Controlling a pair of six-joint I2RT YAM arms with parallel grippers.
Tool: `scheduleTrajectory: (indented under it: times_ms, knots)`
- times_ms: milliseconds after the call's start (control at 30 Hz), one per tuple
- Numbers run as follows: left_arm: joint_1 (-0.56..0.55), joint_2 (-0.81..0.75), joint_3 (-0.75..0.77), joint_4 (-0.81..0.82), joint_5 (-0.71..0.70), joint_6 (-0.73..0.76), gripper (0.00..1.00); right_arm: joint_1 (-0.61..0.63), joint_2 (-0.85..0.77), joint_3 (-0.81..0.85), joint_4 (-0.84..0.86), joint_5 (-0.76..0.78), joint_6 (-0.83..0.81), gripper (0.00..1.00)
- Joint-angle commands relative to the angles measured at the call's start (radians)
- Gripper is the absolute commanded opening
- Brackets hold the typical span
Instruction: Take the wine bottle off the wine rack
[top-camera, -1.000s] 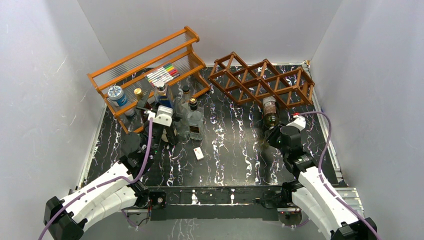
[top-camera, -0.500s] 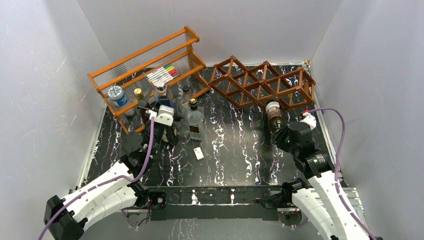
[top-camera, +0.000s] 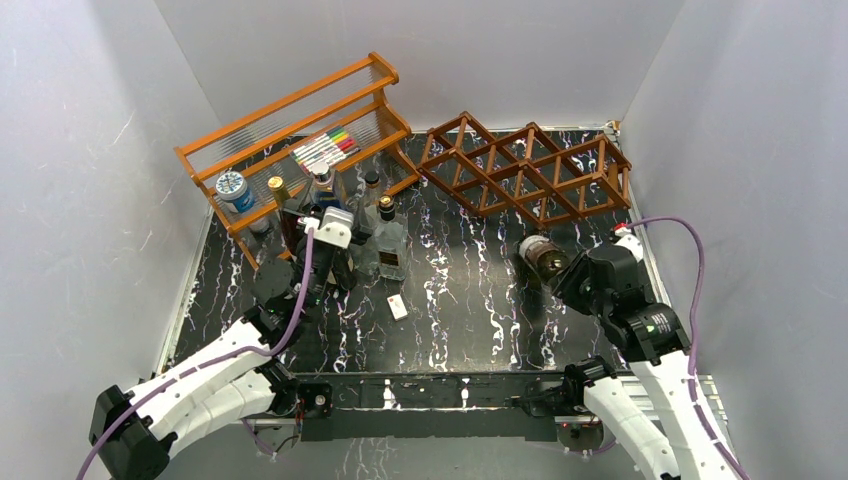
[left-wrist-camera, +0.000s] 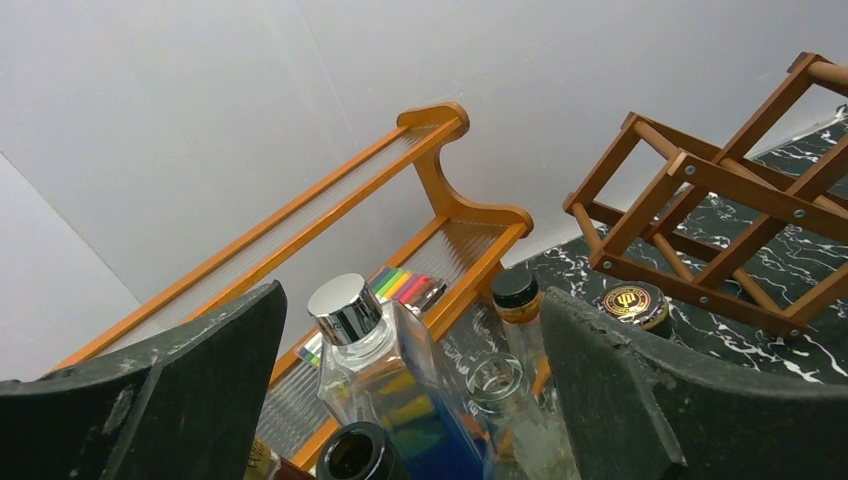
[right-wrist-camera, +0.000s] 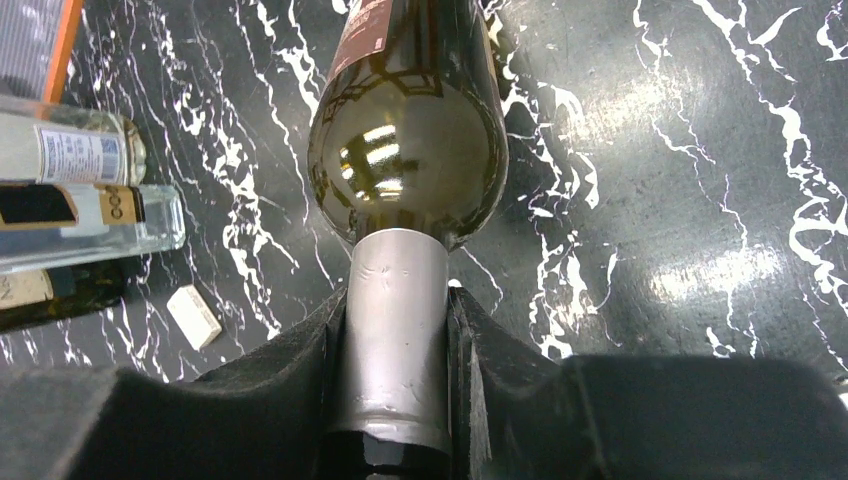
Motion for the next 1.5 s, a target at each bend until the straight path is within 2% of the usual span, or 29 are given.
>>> scheduleTrajectory:
  times_ms: [0, 100, 233, 367, 500, 600, 867, 967, 1000, 1033, 1100, 1300, 1467]
  knots:
    - [0.003, -0.015, 0.07, -0.024, 0.033, -0.082, 0.98, 0.001, 0.035, 0.128, 0.045, -0.076, -0.071, 0.0]
    - [0.003, -0.012, 0.09, -0.059, 0.054, -0.118, 0.98, 0.002, 0.107, 0.169, 0.034, -0.21, -0.173, 0.0]
    - [0.001, 0.012, 0.151, -0.095, -0.014, -0.231, 0.98, 0.001, 0.211, 0.202, 0.05, -0.44, -0.287, 0.0]
    - [0.002, 0.046, 0.303, -0.342, 0.013, -0.444, 0.98, 0.001, 0.3, 0.232, 0.073, -0.648, -0.373, 0.0]
    - [0.002, 0.07, 0.439, -0.609, 0.149, -0.622, 0.98, 0.002, 0.358, 0.285, 0.078, -0.811, -0.446, 0.0]
    - [0.002, 0.095, 0.507, -0.748, 0.299, -0.722, 0.98, 0.002, 0.388, 0.309, 0.085, -0.83, -0.466, 0.0]
    - [-0.008, 0.197, 0.551, -0.833, 0.702, -0.915, 0.98, 0.017, 0.436, 0.322, 0.038, -0.861, -0.506, 0.0]
    - [-0.077, 0.257, 0.568, -0.845, 0.733, -0.9, 0.98, 0.02, 0.44, 0.311, 0.042, -0.863, -0.507, 0.0]
    - [-0.138, 0.308, 0.592, -0.887, 0.674, -0.848, 0.98, 0.024, 0.443, 0.312, 0.044, -0.862, -0.51, 0.0]
    - [-0.294, 0.416, 0.687, -1.015, 0.508, -0.723, 0.98, 0.028, 0.442, 0.314, 0.042, -0.868, -0.513, 0.0]
    - [-0.378, 0.559, 0.817, -1.167, 0.435, -0.63, 0.98, 0.029, 0.411, 0.299, 0.045, -0.865, -0.514, 0.0]
    - [-0.419, 0.774, 0.915, -1.2, 0.465, -0.458, 0.98, 0.047, 0.389, 0.288, 0.04, -0.873, -0.513, 0.0]
    - [-0.421, 0.822, 0.908, -1.2, 0.384, -0.385, 0.98, 0.068, 0.38, 0.295, 0.031, -0.869, -0.517, 0.0]
